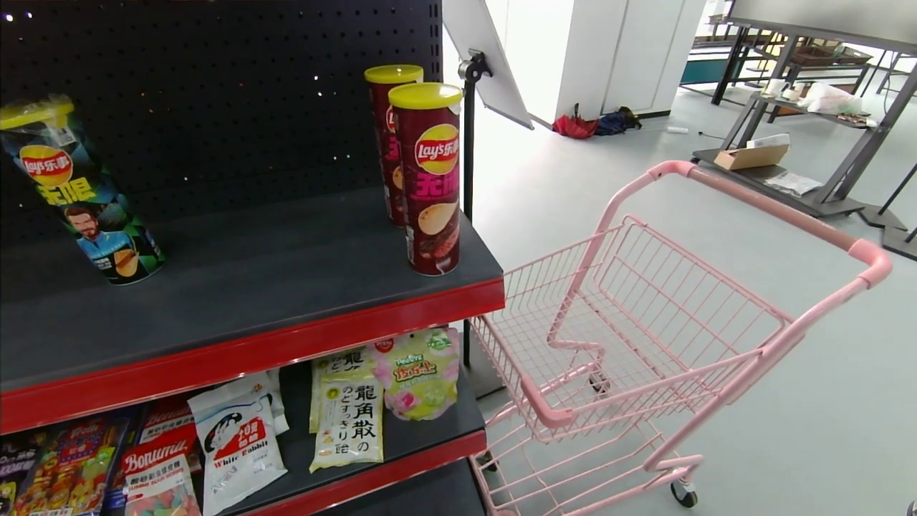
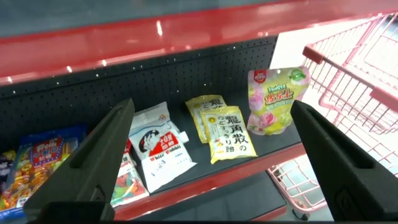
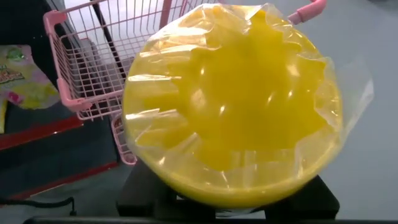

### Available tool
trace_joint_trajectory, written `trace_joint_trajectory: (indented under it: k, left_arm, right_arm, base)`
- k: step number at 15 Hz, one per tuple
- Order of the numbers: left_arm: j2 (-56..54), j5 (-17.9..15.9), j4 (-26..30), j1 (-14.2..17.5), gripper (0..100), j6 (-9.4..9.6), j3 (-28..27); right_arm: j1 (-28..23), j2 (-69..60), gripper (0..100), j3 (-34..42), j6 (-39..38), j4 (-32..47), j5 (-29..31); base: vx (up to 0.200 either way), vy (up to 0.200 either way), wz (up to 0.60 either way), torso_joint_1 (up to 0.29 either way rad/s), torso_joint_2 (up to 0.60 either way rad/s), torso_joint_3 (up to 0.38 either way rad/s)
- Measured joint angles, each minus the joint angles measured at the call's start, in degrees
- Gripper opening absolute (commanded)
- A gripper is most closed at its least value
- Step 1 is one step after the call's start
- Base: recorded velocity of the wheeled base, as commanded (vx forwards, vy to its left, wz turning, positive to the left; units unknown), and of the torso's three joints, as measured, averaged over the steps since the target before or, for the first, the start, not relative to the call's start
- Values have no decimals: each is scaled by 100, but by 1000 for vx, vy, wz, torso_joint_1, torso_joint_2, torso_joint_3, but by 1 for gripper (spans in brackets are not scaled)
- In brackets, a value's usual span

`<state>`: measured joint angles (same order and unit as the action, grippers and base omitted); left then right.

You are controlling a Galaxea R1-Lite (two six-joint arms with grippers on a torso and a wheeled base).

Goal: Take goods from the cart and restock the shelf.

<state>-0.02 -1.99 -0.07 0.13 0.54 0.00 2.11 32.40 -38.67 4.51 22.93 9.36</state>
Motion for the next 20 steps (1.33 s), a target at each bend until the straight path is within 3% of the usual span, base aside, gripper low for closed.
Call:
trace_joint_trajectory:
  k: [6,14,20]
  left_arm:
    - [0,0,-2,2,100,0,0]
    - [0,2,0,2,100,0,0]
    - [0,2,2,2,100,0,0]
  right_arm:
    - [10,10,0,17,46,-18,-22]
    - [-2,54,0,152,162,-46,5]
    - [-21,6,0,391,299,-341,7]
  base:
    - [0,0,0,210,-527,-325]
    - [0,0,0,136,-319,-185]
    - [0,0,600,11,-5,-6]
